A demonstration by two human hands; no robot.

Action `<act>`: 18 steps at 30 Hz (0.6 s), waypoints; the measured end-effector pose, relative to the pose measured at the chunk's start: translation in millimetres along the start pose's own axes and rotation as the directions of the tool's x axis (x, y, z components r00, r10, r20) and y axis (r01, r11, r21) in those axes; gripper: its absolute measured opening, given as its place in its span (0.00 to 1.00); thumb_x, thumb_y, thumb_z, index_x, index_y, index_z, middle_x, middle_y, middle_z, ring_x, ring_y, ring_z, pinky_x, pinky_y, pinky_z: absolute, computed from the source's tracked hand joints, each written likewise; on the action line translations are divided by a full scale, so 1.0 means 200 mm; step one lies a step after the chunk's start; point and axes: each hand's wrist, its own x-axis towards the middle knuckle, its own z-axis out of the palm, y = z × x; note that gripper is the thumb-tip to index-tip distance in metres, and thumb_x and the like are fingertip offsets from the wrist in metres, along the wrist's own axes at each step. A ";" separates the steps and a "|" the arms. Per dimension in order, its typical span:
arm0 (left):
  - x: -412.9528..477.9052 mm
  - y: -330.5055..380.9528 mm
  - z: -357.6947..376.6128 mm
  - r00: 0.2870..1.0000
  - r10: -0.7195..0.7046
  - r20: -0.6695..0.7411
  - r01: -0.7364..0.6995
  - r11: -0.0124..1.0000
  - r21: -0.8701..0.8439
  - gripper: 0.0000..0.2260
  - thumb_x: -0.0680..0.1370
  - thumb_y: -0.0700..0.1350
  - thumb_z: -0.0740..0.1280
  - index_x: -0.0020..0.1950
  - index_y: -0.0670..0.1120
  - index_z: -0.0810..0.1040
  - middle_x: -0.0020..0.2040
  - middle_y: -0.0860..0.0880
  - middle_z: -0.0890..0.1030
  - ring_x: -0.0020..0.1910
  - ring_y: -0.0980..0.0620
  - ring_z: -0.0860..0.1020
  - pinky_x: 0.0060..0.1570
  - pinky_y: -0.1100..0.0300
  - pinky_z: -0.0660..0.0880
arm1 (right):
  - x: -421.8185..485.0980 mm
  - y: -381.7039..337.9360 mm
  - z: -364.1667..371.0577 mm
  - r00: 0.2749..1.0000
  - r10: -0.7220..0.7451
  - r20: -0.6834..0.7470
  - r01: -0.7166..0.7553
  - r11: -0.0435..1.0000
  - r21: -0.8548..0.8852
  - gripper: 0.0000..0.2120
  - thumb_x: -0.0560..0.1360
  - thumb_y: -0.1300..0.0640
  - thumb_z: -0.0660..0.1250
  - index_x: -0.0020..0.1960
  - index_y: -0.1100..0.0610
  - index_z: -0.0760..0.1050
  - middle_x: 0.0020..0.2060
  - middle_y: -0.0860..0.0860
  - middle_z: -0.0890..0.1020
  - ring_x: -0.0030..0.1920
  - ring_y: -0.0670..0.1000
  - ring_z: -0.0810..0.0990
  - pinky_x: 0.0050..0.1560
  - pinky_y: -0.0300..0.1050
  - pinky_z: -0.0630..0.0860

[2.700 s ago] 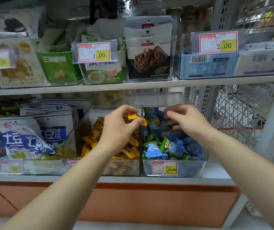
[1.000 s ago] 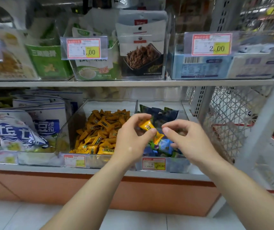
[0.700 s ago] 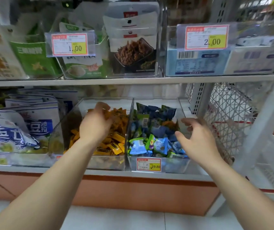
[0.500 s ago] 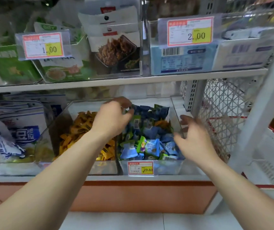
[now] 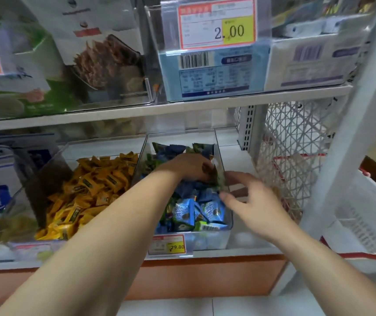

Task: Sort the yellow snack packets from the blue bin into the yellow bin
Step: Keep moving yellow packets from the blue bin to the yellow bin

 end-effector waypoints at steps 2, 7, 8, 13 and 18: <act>0.00 0.00 0.01 1.000 0.020 -0.003 -0.020 1.000 -0.020 0.05 0.73 0.57 0.72 0.39 0.61 0.79 0.40 0.61 0.80 0.42 0.58 0.78 0.36 0.61 0.68 | 0.00 0.00 0.01 1.000 -0.004 -0.020 0.005 1.000 0.005 0.16 0.75 0.52 0.70 0.58 0.39 0.69 0.50 0.37 0.75 0.47 0.32 0.74 0.43 0.20 0.66; -0.06 -0.02 -0.01 0.995 0.021 -0.096 -0.026 0.999 -0.048 0.13 0.72 0.57 0.75 0.45 0.47 0.86 0.45 0.48 0.85 0.45 0.49 0.82 0.48 0.54 0.77 | 0.00 -0.01 0.05 0.999 -0.006 -0.045 0.003 0.999 -0.049 0.15 0.77 0.54 0.66 0.64 0.47 0.74 0.56 0.47 0.77 0.45 0.38 0.76 0.43 0.24 0.67; -0.07 -0.02 -0.02 0.991 0.035 -0.130 -0.040 0.998 -0.041 0.12 0.72 0.56 0.75 0.44 0.47 0.85 0.45 0.48 0.85 0.46 0.49 0.82 0.47 0.56 0.77 | -0.01 -0.01 0.06 0.999 -0.003 -0.049 0.000 0.998 -0.056 0.14 0.78 0.54 0.65 0.63 0.47 0.75 0.56 0.48 0.78 0.46 0.41 0.76 0.45 0.28 0.68; -0.12 -0.06 -0.04 0.992 0.046 -0.120 -0.054 0.997 -0.062 0.08 0.78 0.50 0.70 0.56 0.52 0.84 0.55 0.54 0.82 0.51 0.56 0.77 0.50 0.63 0.69 | -0.04 -0.05 0.06 0.998 -0.004 -0.064 -0.004 0.993 -0.122 0.13 0.79 0.56 0.63 0.63 0.51 0.75 0.54 0.52 0.78 0.50 0.50 0.76 0.48 0.39 0.69; -0.10 -0.01 -0.05 0.999 -0.017 0.045 0.020 0.998 -0.058 0.18 0.81 0.57 0.62 0.70 0.55 0.75 0.72 0.51 0.73 0.66 0.50 0.73 0.65 0.57 0.66 | -0.05 -0.07 0.07 0.998 0.009 -0.061 -0.019 0.988 -0.155 0.14 0.80 0.57 0.62 0.64 0.52 0.74 0.54 0.53 0.77 0.50 0.54 0.78 0.51 0.46 0.74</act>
